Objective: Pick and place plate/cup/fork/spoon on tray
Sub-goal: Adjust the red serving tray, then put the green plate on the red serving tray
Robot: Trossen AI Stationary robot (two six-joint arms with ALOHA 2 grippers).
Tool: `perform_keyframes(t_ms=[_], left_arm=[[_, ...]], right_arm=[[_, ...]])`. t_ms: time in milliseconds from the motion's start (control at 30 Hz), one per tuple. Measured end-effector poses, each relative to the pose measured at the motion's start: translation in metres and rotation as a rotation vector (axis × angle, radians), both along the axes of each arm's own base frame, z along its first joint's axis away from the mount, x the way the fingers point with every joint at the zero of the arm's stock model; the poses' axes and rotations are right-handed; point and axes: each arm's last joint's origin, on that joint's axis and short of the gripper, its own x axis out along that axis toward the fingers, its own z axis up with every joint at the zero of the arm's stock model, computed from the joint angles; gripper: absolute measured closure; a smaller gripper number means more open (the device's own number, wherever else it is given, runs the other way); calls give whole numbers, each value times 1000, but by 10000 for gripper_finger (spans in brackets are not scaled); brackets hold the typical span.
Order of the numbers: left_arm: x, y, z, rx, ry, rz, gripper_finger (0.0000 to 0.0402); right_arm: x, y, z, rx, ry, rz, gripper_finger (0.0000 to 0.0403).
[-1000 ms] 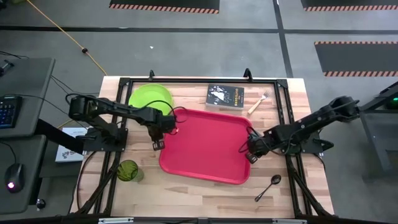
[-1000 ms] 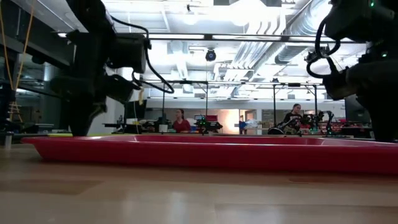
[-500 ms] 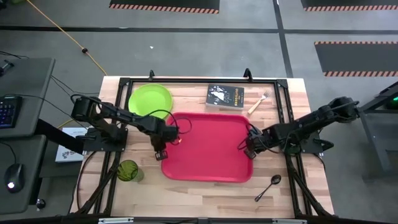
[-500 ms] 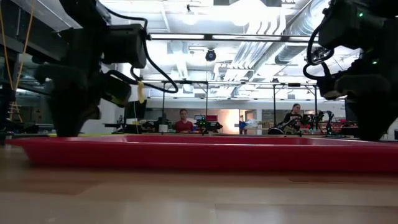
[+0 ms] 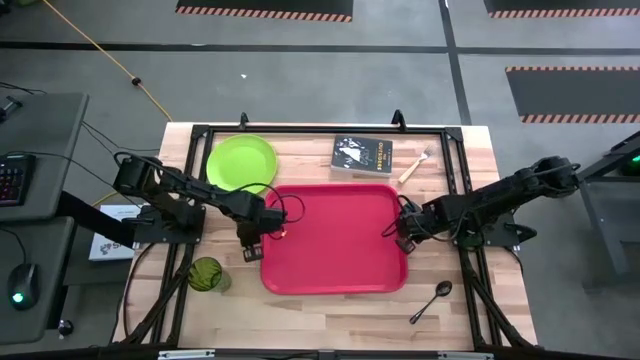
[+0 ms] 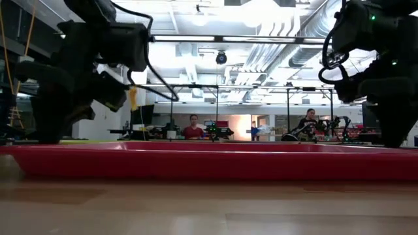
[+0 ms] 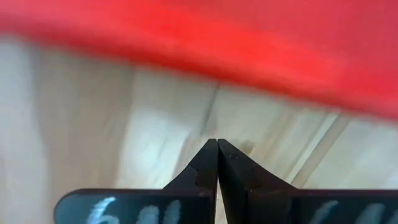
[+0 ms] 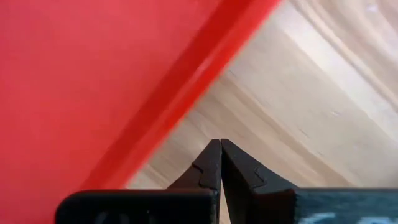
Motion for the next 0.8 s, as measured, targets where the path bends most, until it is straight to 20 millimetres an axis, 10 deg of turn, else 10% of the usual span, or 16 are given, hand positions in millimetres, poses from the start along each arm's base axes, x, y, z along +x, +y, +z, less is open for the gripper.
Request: perform_keyframes(t_ms=[233, 467, 800], left_arm=[[-11, 21, 34, 65, 71, -65, 401], [-34, 39, 98, 344, -217, -13, 391], [-56, 47, 60, 361, -215, -47, 235]], right_arm=[[-11, -3, 19, -17, 10, -6, 403], [-17, -7, 34, -70, -114, -104, 403], [-17, -8, 36, -101, -151, -187, 403]])
